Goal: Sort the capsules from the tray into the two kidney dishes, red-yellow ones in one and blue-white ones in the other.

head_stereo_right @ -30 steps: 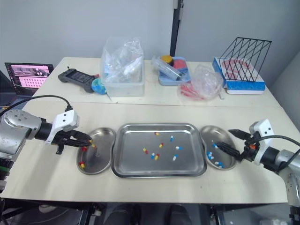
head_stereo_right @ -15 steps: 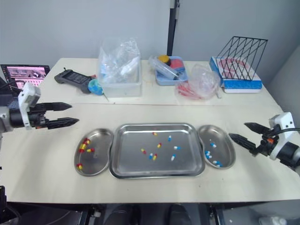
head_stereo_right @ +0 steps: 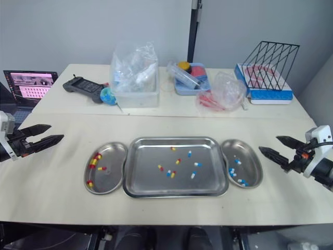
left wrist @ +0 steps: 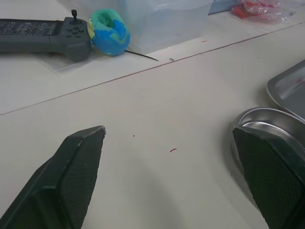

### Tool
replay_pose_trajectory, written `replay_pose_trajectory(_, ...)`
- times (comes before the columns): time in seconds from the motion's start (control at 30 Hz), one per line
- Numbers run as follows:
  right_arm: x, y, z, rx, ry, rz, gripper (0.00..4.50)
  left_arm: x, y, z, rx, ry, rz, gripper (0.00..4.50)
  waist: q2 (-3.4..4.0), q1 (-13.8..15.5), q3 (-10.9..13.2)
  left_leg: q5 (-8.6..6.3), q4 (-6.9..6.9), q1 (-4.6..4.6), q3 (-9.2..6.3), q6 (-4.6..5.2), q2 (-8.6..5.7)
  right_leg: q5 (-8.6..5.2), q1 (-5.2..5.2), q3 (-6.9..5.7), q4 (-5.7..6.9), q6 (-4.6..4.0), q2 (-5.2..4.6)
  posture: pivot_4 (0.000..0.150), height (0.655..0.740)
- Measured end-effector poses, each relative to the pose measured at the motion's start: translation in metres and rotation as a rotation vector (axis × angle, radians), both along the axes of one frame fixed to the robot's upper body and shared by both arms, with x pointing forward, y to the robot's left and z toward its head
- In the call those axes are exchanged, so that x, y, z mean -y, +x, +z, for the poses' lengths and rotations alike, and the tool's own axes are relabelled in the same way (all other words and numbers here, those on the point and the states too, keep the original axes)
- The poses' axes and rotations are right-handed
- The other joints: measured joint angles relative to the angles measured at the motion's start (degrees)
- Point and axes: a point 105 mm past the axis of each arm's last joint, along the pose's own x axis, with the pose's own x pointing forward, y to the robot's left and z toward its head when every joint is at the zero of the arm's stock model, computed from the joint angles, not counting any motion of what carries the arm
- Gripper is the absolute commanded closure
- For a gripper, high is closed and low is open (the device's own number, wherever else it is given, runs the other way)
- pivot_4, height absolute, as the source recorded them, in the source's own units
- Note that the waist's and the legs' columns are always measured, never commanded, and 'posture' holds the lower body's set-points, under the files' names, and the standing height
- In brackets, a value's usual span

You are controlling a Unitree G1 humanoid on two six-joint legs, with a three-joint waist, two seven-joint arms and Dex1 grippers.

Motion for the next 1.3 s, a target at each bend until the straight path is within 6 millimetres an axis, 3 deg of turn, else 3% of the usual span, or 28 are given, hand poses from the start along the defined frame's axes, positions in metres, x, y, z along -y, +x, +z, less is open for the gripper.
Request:
replay_pose_trajectory(0.33, -0.002, 0.008, 0.005, 0.023, -0.005, 0.012, 0.00, -0.020, -0.004, -0.003, 0.051, 0.034, 0.132, 0.02, 0.00, -0.17, 0.00, 0.00, -0.02, 0.01, 0.01, 0.00, 0.02, 0.02, -0.02, 0.00, 0.01, -0.03, -0.01, 0.150, 0.7400)
replay_pose_trajectory(0.5, -0.005, 0.014, 0.007, 0.026, 0.007, 0.025, 0.00, -0.033, -0.016, -0.008, 0.070, 0.065, 0.209, 0.02, 0.00, -0.50, 0.00, -0.01, -0.05, 0.03, 0.02, -0.01, 0.06, 0.02, -0.05, 0.00, 0.00, -0.04, -0.05, 0.150, 0.7400)
replay_pose_trajectory(0.63, -0.007, 0.023, 0.010, 0.028, 0.028, 0.046, 0.00, -0.054, -0.024, -0.009, 0.168, 0.195, 0.401, 0.02, 0.01, -0.71, 0.00, -0.01, -0.09, 0.06, 0.02, -0.02, 0.06, 0.05, -0.05, 0.00, -0.02, -0.10, -0.14, 0.150, 0.7400)
replay_pose_trajectory(0.8, -0.005, 0.029, 0.013, 0.032, 0.021, 0.052, 0.00, -0.065, -0.041, -0.013, 0.200, 0.142, 0.485, 0.02, 0.00, -0.62, 0.00, -0.20, -0.14, 0.03, 0.02, -0.36, 0.04, 0.06, -0.09, -0.10, -0.05, -0.12, -0.26, 0.150, 0.7400)
replay_pose_trajectory(0.97, -0.006, 0.029, 0.012, 0.020, 0.020, 0.075, 0.00, -0.028, -0.060, -0.016, 0.102, -0.034, 0.245, 0.02, 0.02, -0.76, 0.01, -0.25, -0.14, 0.04, 0.04, -0.44, 0.01, 0.06, -0.09, -0.22, -0.03, -0.11, -0.43, 0.150, 0.7400)
replay_pose_trajectory(1.17, -0.014, 0.026, 0.017, 0.034, -0.002, 0.126, 0.00, 0.035, -0.053, 0.004, 0.075, 0.026, -0.041, 0.02, 0.09, -0.51, 0.01, -0.24, -0.14, 0.06, 0.07, -0.44, -0.03, 0.08, -0.05, -0.20, -0.03, -0.12, -0.41, 0.150, 0.7400)
replay_pose_trajectory(1.3, -0.031, 0.015, 0.012, -0.002, -0.066, 0.204, 0.00, 0.113, -0.045, 0.004, 0.051, 0.101, -0.320, 0.02, 0.10, 0.01, 0.02, -0.13, -0.12, 0.03, 0.08, -0.23, -0.04, 0.10, -0.01, -0.20, -0.05, -0.06, -0.34, 0.150, 0.7400)
